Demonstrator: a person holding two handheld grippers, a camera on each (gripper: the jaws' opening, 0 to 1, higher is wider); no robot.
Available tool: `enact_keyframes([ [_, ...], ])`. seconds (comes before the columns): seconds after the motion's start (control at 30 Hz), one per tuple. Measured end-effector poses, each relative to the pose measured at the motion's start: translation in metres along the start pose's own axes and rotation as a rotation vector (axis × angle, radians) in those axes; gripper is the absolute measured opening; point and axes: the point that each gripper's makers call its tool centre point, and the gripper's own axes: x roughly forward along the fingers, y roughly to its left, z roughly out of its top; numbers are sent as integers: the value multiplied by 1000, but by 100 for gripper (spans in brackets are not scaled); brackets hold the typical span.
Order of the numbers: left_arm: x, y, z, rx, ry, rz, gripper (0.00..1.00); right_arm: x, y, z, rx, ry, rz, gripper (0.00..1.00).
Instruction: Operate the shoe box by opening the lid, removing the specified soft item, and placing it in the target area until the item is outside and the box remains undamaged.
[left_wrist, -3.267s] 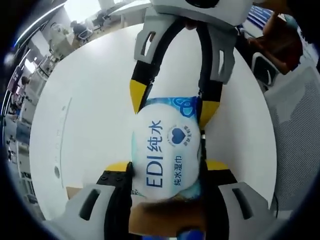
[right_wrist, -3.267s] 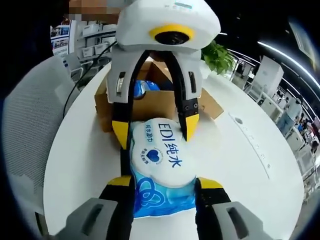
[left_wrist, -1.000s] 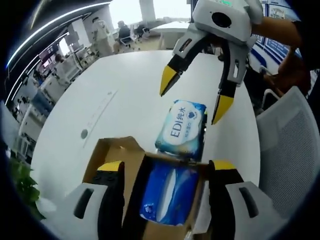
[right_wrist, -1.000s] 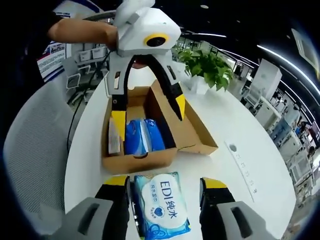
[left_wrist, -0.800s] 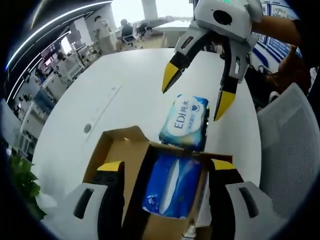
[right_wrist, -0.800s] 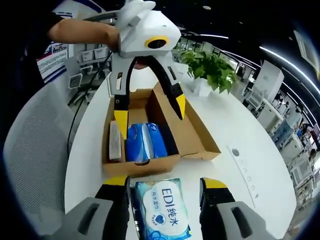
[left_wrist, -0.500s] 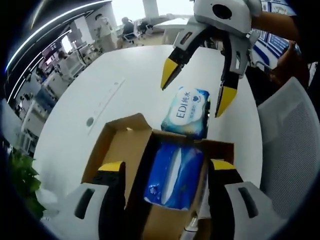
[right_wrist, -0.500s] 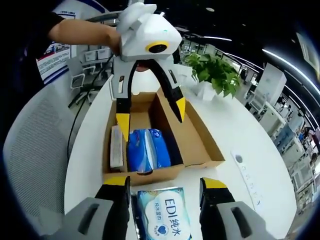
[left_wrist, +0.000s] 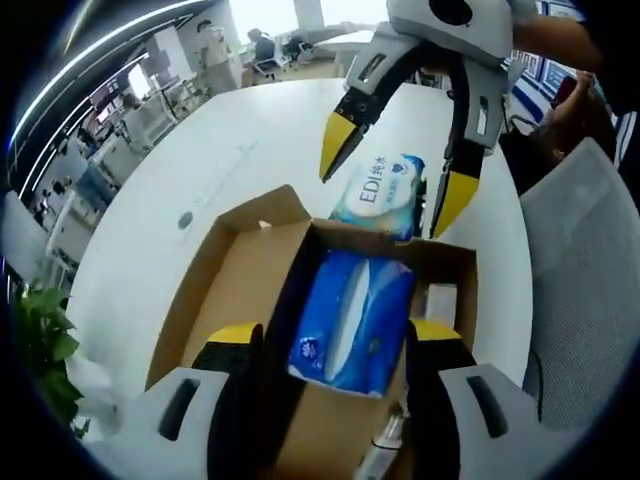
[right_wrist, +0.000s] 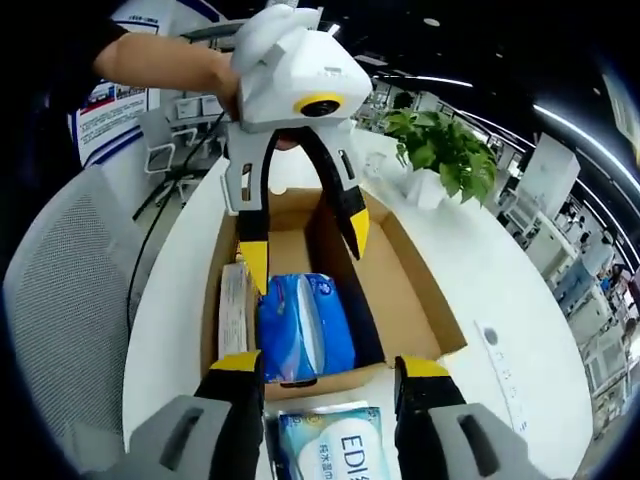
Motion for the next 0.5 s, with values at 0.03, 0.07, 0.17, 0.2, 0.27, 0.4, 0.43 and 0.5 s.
enact_keyframes([
  [0.03,1,0,-2,-1,-1,2,55,3,1,1,-1,1,-1,47],
  [0.07,1,0,-3,-1,1,4,54,5,0,2,-3,2,-4,46],
  [0.17,4,2,-8,-1,1,14,48,13,0,3,-11,10,-8,44],
  [0.2,4,2,-9,-4,0,14,47,16,1,3,-13,11,-8,42],
  [0.27,6,3,-11,-4,0,17,44,21,1,4,-19,12,-12,40],
  [0.4,10,3,-16,-6,-1,22,39,29,3,6,-39,14,-11,30],
  [0.43,11,4,-19,-7,2,24,37,31,3,6,-43,21,-11,30],
  [0.5,14,4,-22,-8,8,25,36,37,4,5,-48,30,-13,29],
])
